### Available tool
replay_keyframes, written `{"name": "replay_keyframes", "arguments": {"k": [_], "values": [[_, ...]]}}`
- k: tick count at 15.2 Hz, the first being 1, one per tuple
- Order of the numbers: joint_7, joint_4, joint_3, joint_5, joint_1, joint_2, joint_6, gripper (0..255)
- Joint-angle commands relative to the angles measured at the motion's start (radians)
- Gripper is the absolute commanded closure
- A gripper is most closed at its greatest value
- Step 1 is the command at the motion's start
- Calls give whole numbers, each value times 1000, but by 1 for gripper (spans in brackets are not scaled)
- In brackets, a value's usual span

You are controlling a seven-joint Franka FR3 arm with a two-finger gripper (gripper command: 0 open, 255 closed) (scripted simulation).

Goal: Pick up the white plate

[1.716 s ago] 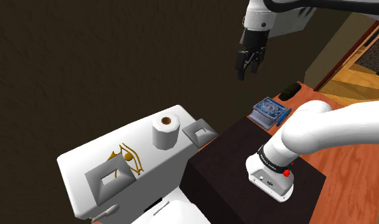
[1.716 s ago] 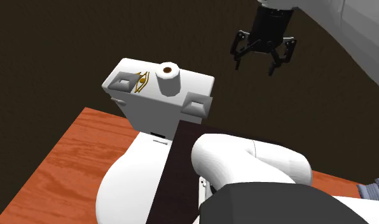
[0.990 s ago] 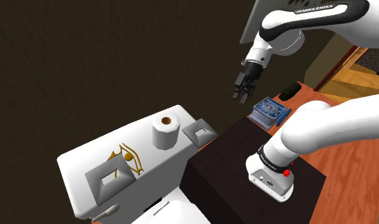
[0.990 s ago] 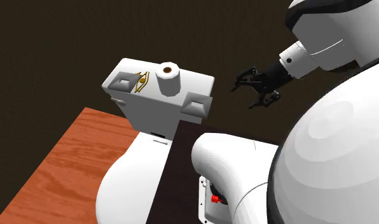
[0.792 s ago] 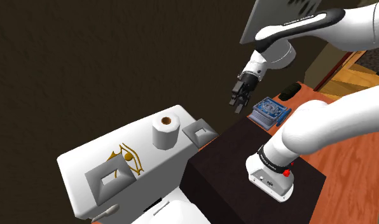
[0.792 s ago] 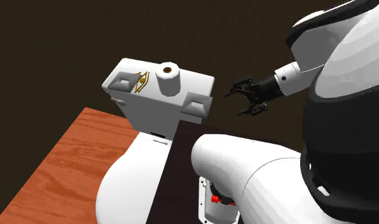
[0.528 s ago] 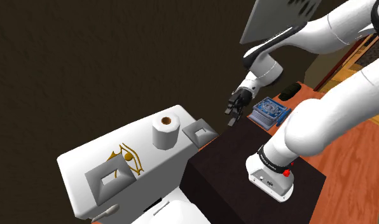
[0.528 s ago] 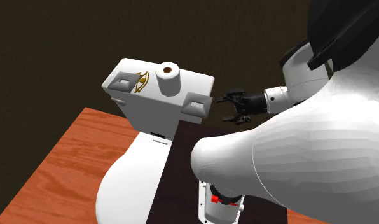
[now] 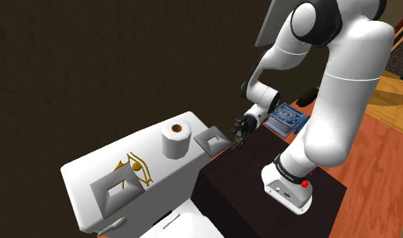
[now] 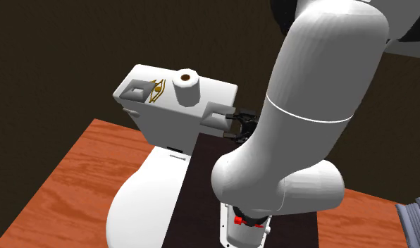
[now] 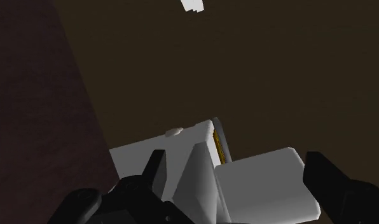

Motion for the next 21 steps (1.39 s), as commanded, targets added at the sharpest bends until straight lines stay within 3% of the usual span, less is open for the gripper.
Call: {"name": "replay_keyframes", "arguments": {"k": [1, 6, 7, 16, 21], "values": [[-37, 20, 22, 20, -9, 55, -12, 0], [-87, 53, 57, 45, -23, 140, -18, 0], [-86, 53, 56, 45, -24, 139, -19, 255], [-87, 53, 56, 45, -23, 140, -19, 255], [-14, 7, 7, 10, -2, 20, -8, 255]]}}
